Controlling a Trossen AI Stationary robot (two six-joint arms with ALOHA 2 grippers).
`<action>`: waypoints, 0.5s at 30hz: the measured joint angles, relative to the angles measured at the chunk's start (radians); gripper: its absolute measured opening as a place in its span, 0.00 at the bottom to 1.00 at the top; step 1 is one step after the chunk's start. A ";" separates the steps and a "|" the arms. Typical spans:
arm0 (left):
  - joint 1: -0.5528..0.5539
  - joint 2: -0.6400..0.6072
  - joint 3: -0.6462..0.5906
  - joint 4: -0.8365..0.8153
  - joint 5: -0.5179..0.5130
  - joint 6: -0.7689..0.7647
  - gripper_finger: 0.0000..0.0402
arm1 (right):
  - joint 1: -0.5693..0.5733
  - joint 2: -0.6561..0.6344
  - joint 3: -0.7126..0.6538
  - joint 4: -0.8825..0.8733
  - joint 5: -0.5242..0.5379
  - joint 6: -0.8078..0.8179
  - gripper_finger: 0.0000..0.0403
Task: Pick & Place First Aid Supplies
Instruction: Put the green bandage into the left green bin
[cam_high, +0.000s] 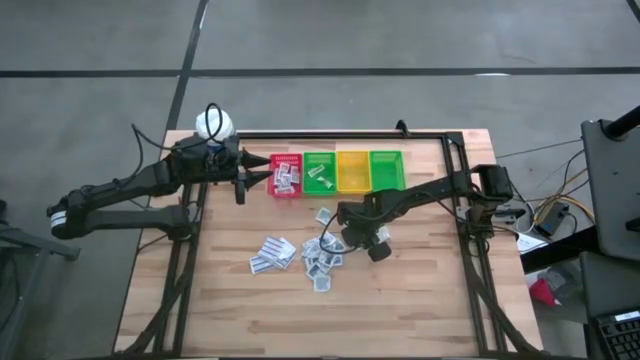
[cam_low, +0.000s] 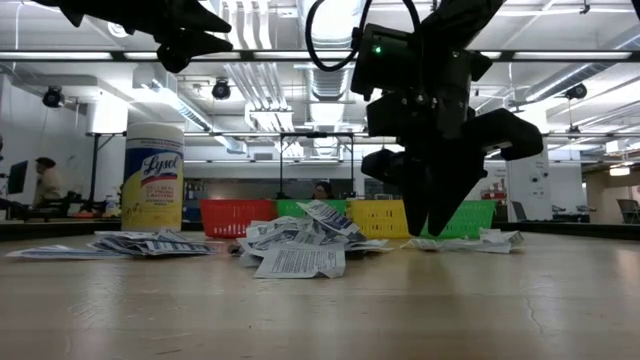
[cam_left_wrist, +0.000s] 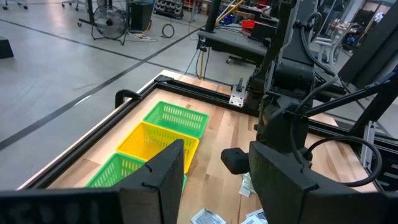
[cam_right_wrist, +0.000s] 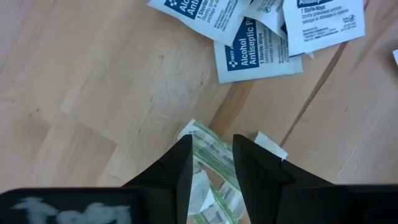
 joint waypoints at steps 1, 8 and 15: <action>0.000 0.000 0.000 0.000 0.000 0.000 0.43 | 0.000 0.000 0.000 0.000 0.000 -0.004 0.28; 0.000 0.000 0.000 0.000 0.000 0.000 0.43 | 0.000 0.000 -0.006 -0.002 -0.002 -0.053 0.28; 0.000 0.000 0.000 0.000 0.000 0.000 0.43 | 0.000 0.001 -0.010 -0.002 -0.003 -0.107 0.28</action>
